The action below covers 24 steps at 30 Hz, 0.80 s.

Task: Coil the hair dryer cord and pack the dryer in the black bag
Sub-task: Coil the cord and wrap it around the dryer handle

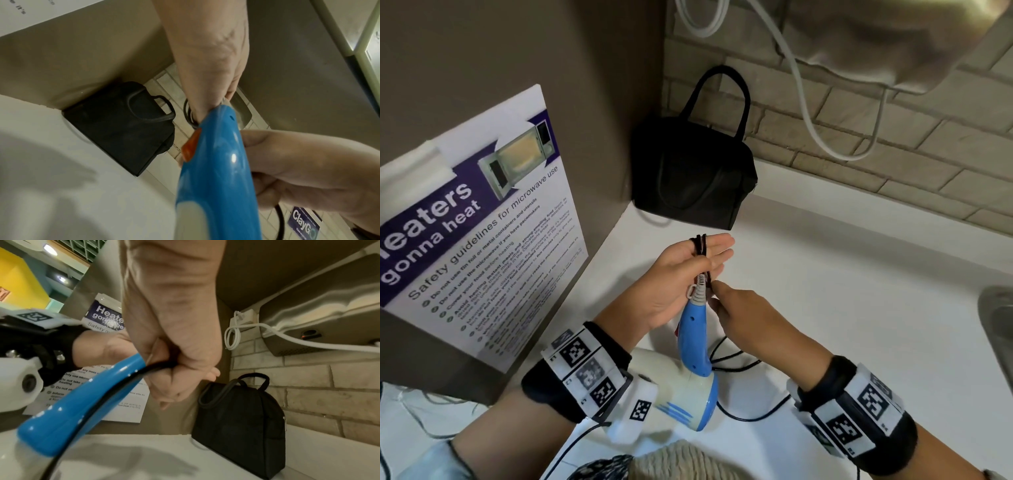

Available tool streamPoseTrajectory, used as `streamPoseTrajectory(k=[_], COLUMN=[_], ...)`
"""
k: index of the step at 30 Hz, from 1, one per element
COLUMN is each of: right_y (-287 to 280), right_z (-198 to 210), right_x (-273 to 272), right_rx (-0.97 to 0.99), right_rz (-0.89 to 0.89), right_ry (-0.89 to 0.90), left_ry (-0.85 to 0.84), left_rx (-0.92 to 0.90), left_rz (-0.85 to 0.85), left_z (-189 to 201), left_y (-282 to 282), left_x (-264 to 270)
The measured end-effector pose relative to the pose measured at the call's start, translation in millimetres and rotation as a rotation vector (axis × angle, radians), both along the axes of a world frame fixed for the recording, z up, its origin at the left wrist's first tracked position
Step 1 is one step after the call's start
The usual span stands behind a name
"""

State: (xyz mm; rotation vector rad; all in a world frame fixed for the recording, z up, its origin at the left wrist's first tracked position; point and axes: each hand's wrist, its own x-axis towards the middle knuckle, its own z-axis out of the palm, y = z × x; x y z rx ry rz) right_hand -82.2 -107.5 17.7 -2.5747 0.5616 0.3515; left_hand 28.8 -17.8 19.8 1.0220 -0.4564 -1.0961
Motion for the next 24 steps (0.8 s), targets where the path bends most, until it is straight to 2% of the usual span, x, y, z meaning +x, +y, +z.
streamPoseTrajectory(k=[4,9,13,19,24], right_y=[3.2,5.5,2.5,-6.7,-28.0], right_z=[13.6,39.0,56.2,83.9,77.4], right_x=[-8.8,-30.1,-37.3,-19.2,7.9], right_rx=[0.01,0.162,0.135,0.015,-0.121], right_rz=[0.024,0.048,0.098,0.106,0.086], right_ry=[0.045,0.044,-0.12,-0.419,-0.538], left_ry=[0.004,0.076,0.08,0.005,-0.042], left_rx=[0.034,0.051,0.042,0.036,0.02], left_rz=[0.06,0.164,0.156,0.033,-0.09], left_z=[-0.5,-4.0,-2.3,12.8,19.5], left_y=[-2.2,-1.3,3.9,5.4,9.3], left_x=[3.9,18.1,26.7,14.2,4.9])
